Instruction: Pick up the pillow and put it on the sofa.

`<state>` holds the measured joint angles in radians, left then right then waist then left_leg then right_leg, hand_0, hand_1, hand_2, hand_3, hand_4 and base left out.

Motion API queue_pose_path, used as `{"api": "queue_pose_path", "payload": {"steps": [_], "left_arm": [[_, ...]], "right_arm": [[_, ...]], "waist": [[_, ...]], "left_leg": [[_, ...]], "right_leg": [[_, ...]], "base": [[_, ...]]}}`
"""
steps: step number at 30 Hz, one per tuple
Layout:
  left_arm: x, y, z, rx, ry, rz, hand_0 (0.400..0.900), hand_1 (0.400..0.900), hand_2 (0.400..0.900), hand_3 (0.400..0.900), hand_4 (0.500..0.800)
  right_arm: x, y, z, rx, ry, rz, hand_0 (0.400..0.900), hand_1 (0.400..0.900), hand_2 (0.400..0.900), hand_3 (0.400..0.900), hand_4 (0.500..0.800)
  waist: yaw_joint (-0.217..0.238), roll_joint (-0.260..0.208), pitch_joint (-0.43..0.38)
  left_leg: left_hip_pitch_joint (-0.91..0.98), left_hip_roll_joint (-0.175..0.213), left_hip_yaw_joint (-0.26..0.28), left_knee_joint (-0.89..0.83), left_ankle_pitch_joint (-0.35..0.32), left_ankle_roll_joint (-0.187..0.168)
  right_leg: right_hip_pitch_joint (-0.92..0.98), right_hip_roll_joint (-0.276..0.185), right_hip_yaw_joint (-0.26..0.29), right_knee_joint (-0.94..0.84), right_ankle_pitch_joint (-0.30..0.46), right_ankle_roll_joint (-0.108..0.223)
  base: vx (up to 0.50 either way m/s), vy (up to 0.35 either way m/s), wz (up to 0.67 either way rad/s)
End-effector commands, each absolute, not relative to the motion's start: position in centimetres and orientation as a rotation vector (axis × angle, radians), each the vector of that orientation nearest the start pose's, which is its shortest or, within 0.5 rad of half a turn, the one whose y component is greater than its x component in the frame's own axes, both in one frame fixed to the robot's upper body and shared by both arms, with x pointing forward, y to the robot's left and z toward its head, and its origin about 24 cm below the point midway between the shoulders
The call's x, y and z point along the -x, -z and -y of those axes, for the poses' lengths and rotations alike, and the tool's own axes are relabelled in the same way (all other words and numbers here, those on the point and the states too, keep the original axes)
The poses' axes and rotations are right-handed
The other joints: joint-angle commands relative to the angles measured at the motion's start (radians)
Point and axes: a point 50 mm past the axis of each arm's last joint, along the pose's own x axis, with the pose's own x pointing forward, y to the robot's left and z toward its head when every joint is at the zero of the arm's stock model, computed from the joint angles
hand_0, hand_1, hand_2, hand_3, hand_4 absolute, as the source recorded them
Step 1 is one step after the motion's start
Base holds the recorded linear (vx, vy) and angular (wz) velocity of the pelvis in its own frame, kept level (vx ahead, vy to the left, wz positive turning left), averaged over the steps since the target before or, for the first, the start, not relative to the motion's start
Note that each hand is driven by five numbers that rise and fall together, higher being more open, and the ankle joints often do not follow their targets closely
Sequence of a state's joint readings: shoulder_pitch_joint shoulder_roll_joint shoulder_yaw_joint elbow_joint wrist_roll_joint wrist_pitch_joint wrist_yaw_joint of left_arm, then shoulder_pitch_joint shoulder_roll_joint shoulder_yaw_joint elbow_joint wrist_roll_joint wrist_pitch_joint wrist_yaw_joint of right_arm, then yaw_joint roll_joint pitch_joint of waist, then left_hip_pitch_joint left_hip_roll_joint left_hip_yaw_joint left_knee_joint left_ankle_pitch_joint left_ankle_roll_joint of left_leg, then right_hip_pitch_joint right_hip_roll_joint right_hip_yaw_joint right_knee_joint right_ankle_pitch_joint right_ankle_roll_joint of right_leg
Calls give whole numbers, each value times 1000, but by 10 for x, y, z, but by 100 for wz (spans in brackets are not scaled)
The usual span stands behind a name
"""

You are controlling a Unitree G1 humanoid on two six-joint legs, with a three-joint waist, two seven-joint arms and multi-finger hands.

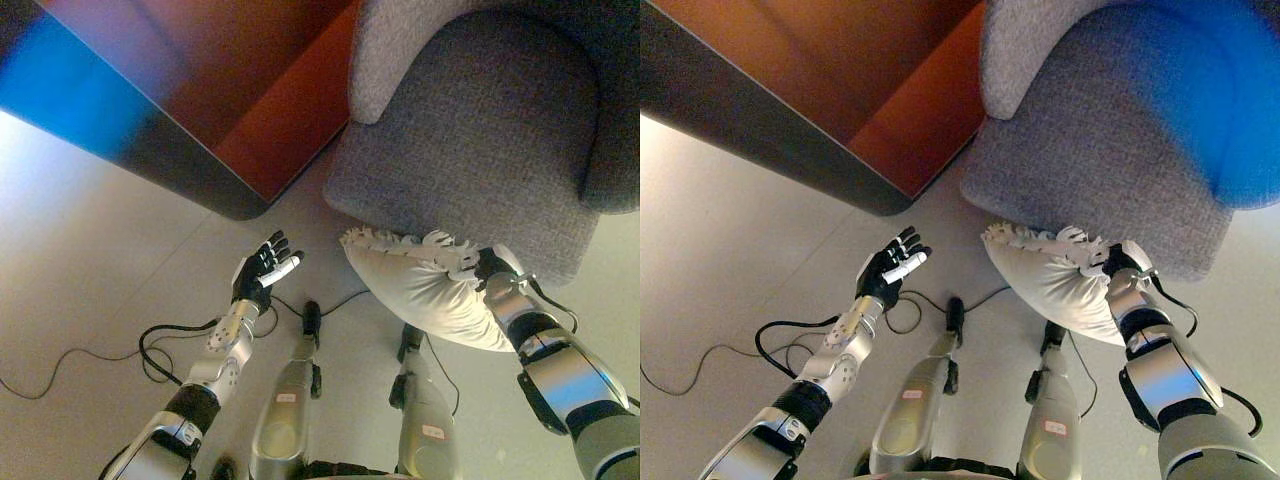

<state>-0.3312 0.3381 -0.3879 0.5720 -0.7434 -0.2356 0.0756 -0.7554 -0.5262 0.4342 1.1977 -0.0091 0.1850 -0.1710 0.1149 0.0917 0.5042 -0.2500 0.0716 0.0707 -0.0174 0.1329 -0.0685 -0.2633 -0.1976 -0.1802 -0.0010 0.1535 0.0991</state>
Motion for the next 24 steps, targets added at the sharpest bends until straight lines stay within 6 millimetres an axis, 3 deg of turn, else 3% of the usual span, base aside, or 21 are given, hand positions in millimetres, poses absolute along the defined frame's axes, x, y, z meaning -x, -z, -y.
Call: {"api": "queue_pose_path", "payload": {"steps": [1, 14, 19, 24], "left_arm": [[-305, -29, -175, 234, 67, -42, 900, 900, 900, 900, 800], [-259, 37, -209, 155, -45, -331, 900, 900, 900, 900, 800], [-240, 54, -216, 147, -62, -415, 900, 900, 900, 900, 800], [-225, 66, -220, 137, -66, -479, 900, 900, 900, 900, 800]], "right_arm": [[-353, -63, 297, 866, 333, -440, 400, 400, 400, 400, 500], [-315, -24, 306, 915, 220, -553, 400, 400, 400, 400, 500], [-305, -24, 310, 961, 171, -581, 400, 400, 400, 400, 500], [-308, -39, 315, 1014, 152, -559, 400, 400, 400, 400, 500]], "waist": [[-7, -36, 6], [-18, -110, -175], [-20, -138, -251], [-17, -153, -310]], "left_leg": [[20, 13, -47, 94, -78, -18], [230, 47, -17, 14, -84, -38], [291, 54, -9, -1, -89, -38], [342, 60, -4, -19, -99, -35]], "right_leg": [[-7, -80, 33, 121, -30, 83], [223, -67, 20, 24, -40, 92], [289, -61, 13, 1, -39, 94], [338, -58, 2, -15, -44, 96]], "base": [[50, -10, 2], [143, -19, 2], [193, -9, 1], [119, 7, 1]]}}
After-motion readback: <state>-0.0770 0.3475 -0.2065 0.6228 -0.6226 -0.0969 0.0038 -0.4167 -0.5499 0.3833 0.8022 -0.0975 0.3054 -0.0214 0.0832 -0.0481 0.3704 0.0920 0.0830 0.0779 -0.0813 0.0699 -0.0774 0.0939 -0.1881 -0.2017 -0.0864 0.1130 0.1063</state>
